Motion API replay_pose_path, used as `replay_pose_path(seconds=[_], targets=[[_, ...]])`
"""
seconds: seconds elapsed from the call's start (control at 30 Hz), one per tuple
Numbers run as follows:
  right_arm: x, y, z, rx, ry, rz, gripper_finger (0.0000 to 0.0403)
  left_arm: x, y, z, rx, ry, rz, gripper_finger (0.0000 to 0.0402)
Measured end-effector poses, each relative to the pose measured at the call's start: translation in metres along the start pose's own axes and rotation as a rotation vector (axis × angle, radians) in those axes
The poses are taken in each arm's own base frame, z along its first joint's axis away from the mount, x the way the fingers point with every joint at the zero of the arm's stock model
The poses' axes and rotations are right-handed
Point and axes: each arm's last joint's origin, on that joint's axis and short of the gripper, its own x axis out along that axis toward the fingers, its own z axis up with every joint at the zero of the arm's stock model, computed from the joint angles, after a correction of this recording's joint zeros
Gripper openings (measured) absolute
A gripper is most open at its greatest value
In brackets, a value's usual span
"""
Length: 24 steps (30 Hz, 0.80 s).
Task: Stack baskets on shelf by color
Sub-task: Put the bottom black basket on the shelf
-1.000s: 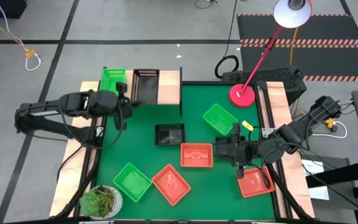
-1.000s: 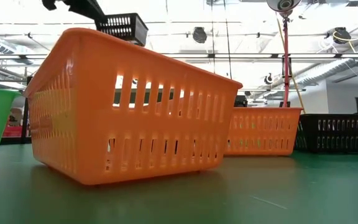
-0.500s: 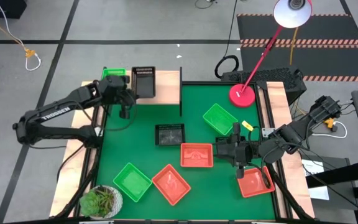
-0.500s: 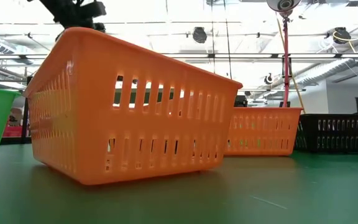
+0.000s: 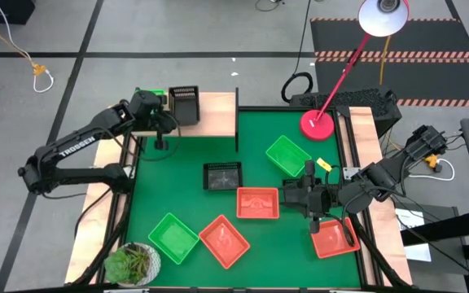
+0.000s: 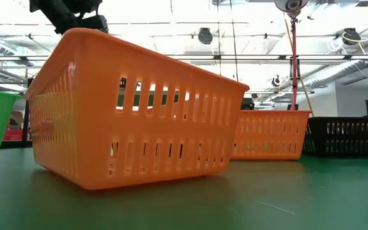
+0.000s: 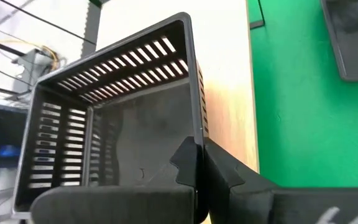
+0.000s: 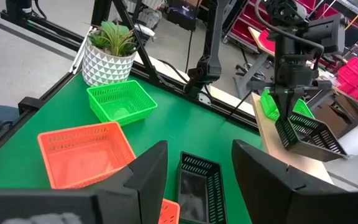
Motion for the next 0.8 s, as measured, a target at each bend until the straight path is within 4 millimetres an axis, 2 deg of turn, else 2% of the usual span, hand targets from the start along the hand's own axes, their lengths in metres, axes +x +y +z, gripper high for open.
replay_pose_path(seconds=[0.2,0.43,0.8], targets=[[0.000,0.000,0.000,0.000,-0.001,0.002,0.0173,0.010,0.001,-0.001,0.007,0.026,-0.032,0.0022],[0.000,0.000,0.000,-0.004,-0.001,0.003,0.0173,0.013,0.000,-0.003,0.004,0.065,-0.038,0.0015],[0.000,0.000,0.000,-0.003,-0.001,0.003,0.0173,0.013,0.001,-0.005,-0.039,0.116,-0.005,0.0080]])
